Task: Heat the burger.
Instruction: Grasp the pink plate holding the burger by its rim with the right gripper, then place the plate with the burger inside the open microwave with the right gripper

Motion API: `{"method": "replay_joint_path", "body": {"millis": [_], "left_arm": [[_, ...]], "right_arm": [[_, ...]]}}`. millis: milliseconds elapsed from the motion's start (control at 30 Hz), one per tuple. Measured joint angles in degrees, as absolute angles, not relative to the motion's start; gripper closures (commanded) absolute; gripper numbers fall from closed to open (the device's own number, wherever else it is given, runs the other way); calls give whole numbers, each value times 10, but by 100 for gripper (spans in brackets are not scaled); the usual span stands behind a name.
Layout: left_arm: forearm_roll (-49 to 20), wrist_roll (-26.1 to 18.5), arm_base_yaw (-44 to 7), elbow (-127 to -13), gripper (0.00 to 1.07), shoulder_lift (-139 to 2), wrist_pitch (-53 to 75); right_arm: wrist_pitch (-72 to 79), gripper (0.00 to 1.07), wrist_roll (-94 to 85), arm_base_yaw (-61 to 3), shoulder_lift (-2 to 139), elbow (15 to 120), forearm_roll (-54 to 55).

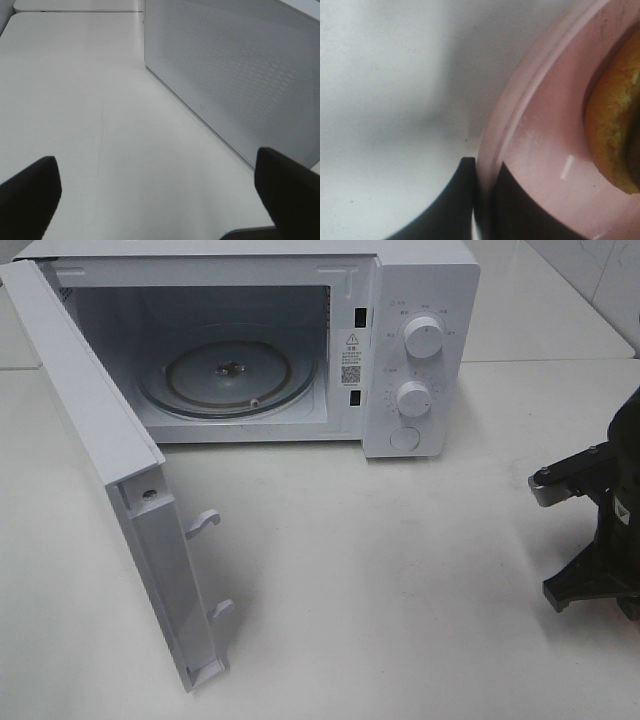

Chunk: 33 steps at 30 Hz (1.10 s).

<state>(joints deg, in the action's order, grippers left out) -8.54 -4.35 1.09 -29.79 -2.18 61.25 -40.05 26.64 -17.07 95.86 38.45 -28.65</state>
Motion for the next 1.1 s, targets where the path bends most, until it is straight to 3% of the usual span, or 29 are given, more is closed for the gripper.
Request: {"method": "replay_joint_path", "body": {"millis": [600, 1100], "left_arm": [[-85, -44, 11, -298, 9, -22, 612], [-85, -44, 11, -298, 9, -22, 612]], "right_arm": [[-502, 107, 304, -257, 875, 384, -324], [-555, 107, 271, -386, 786, 384, -324]]}}
